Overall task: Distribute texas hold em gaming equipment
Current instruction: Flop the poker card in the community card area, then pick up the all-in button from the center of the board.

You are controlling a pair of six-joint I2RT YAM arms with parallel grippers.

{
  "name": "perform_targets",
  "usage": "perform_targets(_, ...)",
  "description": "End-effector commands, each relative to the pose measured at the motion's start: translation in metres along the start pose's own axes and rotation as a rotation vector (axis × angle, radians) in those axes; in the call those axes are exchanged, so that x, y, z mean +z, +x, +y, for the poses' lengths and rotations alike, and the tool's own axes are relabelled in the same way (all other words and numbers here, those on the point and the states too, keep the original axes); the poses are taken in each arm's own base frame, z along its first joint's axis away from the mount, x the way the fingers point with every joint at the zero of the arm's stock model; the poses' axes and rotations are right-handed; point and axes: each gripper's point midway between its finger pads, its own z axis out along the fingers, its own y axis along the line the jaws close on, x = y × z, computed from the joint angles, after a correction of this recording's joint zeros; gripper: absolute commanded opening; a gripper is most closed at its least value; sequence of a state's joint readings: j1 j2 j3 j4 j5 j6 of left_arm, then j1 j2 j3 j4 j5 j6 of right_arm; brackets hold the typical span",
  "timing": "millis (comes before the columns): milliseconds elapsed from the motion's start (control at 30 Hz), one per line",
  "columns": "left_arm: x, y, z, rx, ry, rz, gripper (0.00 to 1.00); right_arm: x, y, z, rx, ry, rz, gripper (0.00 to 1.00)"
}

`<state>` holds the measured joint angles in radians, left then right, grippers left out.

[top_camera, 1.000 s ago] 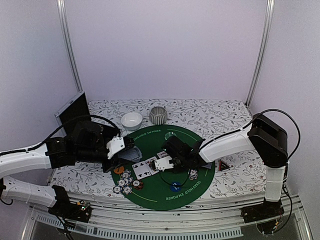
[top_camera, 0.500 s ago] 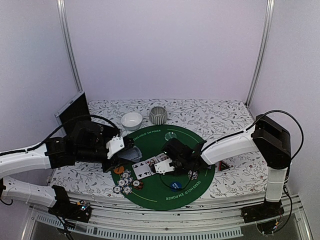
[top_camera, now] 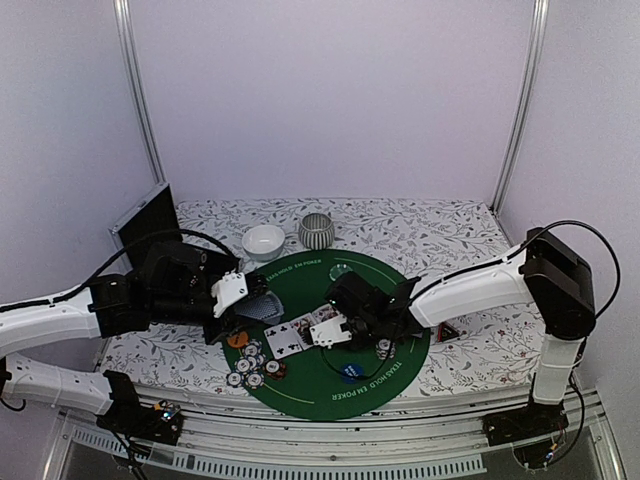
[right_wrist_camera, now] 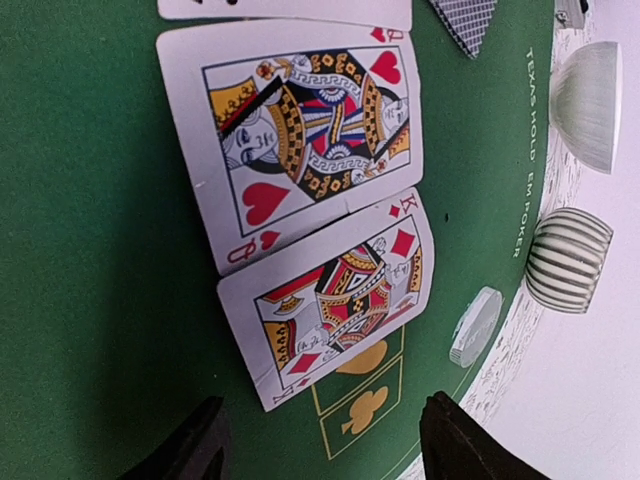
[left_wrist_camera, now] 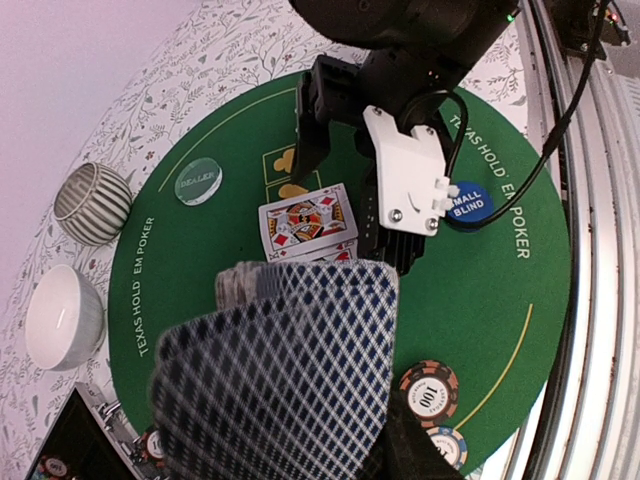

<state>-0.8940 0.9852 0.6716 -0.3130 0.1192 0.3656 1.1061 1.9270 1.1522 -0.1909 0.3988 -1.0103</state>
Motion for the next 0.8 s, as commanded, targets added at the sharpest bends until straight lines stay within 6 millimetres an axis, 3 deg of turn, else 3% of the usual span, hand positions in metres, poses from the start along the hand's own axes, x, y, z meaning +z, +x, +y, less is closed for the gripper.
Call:
perform_targets(0, -0.006, -0.013, 0.002, -0.001, -0.007, -0.041, 0.34, -0.038, -0.013, -0.020, 0.056, 0.023, -0.076, 0.70)
perform_targets(100, -0.006, -0.012, 0.002, -0.002, -0.009, -0.039, 0.34, -0.074, -0.031, -0.053, 0.197, 0.069, -0.198, 0.77)
perform_targets(200, -0.007, -0.012, 0.003, -0.001, -0.011, -0.039, 0.35, -0.107, -0.021, -0.095, 0.396, 0.136, -0.249, 0.88)
perform_targets(267, -0.006, -0.011, 0.003, -0.002, -0.011, -0.037, 0.35, -0.119, 0.012, -0.118, 0.685, 0.096, -0.221, 0.93)
perform_targets(333, -0.006, -0.011, 0.002, -0.002, -0.009, -0.037, 0.35, -0.123, 0.059, -0.121, 1.004, 0.035, -0.135, 0.93)
perform_targets(400, -0.005, -0.011, 0.002, -0.002, -0.008, -0.033, 0.35, -0.121, 0.100, -0.098, 1.243, -0.032, -0.025, 0.93)
perform_targets(467, -0.005, -0.010, 0.002, -0.003, -0.004, -0.032, 0.35, -0.119, 0.127, -0.066, 1.448, -0.107, 0.068, 0.94)
perform_targets(533, -0.004, -0.011, 0.001, -0.004, 0.001, -0.032, 0.35, -0.112, 0.154, -0.022, 1.592, -0.199, 0.197, 0.94)
perform_targets(633, -0.004, -0.011, 0.001, -0.003, 0.001, -0.031, 0.35, -0.105, 0.162, 0.020, 1.688, -0.326, 0.284, 0.95)
perform_targets(767, -0.004, -0.011, 0.001, -0.004, 0.003, -0.032, 0.35, -0.098, 0.172, 0.039, 1.681, -0.417, 0.349, 1.00)
